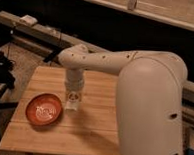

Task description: Place the bottle in the ceramic bowl

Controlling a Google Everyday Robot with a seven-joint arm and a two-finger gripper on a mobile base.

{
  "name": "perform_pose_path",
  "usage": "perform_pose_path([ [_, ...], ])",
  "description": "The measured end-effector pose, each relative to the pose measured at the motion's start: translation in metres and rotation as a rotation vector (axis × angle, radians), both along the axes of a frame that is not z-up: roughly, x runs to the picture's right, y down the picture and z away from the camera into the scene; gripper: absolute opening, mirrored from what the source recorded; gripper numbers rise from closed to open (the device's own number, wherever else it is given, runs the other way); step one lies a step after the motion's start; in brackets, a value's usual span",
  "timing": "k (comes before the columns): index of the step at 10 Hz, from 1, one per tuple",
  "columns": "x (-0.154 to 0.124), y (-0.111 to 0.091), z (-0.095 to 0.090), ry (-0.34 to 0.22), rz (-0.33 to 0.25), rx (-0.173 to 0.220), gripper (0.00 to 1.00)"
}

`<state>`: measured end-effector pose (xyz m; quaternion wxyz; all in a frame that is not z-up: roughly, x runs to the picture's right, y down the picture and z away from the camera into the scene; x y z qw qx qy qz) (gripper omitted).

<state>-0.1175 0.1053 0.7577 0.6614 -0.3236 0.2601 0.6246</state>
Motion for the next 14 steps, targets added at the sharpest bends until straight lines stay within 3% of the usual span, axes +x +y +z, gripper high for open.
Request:
perform_pose_path([
  [3,-0.036,-0.002,-0.011,-0.094,-0.072,0.014,0.0],
  [6,-0.07,-0.001,-0.008,-0.18,-0.127,0.032,0.0],
  [10,-0.095,0.004,0.001,-0.304,-0.171,0.063,0.0],
  [11,-0.106,0.006,0.002,-0.361,-0.186,0.077,0.04],
  [14,-0.117,0.006,0.005,-0.449,-0.206,0.096,0.32],
])
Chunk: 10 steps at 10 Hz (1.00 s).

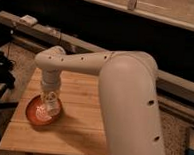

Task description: Place the bottle in the ceramic bowl

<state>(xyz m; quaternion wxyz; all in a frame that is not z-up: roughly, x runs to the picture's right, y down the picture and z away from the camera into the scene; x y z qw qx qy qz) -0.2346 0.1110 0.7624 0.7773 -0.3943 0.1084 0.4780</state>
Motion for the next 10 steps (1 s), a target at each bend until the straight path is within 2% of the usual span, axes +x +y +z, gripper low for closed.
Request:
perform_pose_path([
  [4,-0.021,-0.007,0.005,-0.106,-0.039,0.004,0.72],
  [5,-0.026,-0.007,0.006,-0.128,-0.048,-0.001,0.78],
  [8,-0.034,-0.008,0.009,-0.171,-0.058,-0.016,0.8],
  [10,-0.035,-0.008,0.009,-0.173,-0.057,-0.017,0.8],
])
